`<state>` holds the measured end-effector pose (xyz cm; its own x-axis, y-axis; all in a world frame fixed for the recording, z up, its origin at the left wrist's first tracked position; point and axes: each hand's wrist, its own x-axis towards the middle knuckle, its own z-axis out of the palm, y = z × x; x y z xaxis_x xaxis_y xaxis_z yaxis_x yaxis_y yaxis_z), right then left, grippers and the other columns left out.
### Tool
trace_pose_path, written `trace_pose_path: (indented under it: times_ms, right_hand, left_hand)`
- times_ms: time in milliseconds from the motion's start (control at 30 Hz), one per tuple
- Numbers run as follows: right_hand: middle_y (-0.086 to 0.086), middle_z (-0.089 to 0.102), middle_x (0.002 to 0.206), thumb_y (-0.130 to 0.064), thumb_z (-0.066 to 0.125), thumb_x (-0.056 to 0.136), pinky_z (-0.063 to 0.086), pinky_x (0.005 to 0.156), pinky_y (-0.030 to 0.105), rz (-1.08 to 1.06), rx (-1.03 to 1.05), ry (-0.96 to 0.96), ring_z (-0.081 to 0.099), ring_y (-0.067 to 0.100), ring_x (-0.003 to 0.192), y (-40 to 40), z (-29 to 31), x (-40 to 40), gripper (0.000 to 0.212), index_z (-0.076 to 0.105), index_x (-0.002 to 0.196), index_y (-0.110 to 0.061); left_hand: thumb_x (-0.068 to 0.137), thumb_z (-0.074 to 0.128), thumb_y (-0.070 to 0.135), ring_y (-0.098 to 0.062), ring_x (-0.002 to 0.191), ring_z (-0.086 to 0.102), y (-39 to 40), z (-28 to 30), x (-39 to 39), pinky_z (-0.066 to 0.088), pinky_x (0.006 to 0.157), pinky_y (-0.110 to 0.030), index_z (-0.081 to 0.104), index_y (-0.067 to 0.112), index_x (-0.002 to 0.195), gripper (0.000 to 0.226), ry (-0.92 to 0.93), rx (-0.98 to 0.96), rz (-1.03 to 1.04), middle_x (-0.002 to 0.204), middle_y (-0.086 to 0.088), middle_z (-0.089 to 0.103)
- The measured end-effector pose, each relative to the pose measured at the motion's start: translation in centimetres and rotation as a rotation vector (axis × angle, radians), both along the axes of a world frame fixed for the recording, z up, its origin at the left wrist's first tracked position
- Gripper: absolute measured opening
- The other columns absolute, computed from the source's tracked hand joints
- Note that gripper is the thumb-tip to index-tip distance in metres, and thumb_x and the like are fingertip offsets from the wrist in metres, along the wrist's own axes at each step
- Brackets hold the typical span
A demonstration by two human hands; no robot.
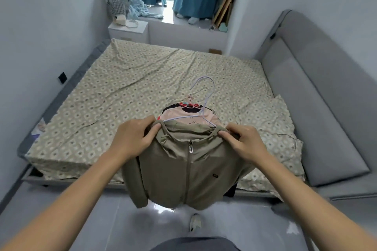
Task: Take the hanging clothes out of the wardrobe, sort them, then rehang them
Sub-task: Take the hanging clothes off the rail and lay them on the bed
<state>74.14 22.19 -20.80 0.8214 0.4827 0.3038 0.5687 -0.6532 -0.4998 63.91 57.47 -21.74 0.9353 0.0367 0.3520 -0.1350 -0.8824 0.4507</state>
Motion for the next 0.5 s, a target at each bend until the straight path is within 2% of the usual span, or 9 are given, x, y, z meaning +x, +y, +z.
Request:
trace_pose_path:
  times_ms: [100,267,400,500]
  right_hand:
    - [-0.009,0.054,0.059,-0.059,0.057,0.096,0.045,0.059,0.042,-0.038,-0.018,-0.002,0.055,0.009,0.058,0.0,-0.1,0.5,0.044,0.055,0.074,-0.021]
    - [-0.009,0.054,0.059,-0.061,0.057,0.094,0.044,0.058,0.04,-0.065,-0.035,0.016,0.055,0.009,0.058,0.6,-1.6,3.0,0.044,0.057,0.074,-0.023]
    - [-0.009,0.051,0.057,-0.063,0.058,0.093,0.039,0.058,0.034,-0.091,-0.047,0.062,0.053,0.01,0.058,1.3,-3.6,6.7,0.043,0.052,0.071,-0.026]
    - [-0.011,0.05,0.057,-0.055,0.064,0.096,0.034,0.058,0.029,-0.098,-0.065,0.087,0.05,0.009,0.059,1.7,-5.7,10.4,0.037,0.05,0.072,-0.031]
  left_hand:
    - [0.097,0.038,0.06,-0.029,0.062,0.061,0.2,0.0,1.4,0.036,0.051,-0.036,0.041,0.029,0.075,0.037,0.008,-0.006,-0.03,0.058,0.007,0.048]
    - [0.096,0.035,0.063,-0.028,0.068,0.064,1.1,-1.9,4.4,0.037,0.054,-0.036,0.044,0.031,0.078,0.038,0.046,-0.003,-0.041,0.065,0.006,0.059]
    - [0.099,0.04,0.055,-0.025,0.066,0.059,1.4,-3.4,8.0,0.03,0.054,-0.034,0.04,0.033,0.078,0.03,0.095,0.004,-0.033,0.06,0.016,0.042]
    - [0.1,0.038,0.051,-0.021,0.063,0.051,1.6,-5.1,11.8,0.029,0.053,-0.034,0.043,0.03,0.08,0.03,0.135,0.034,-0.018,0.061,0.016,0.043]
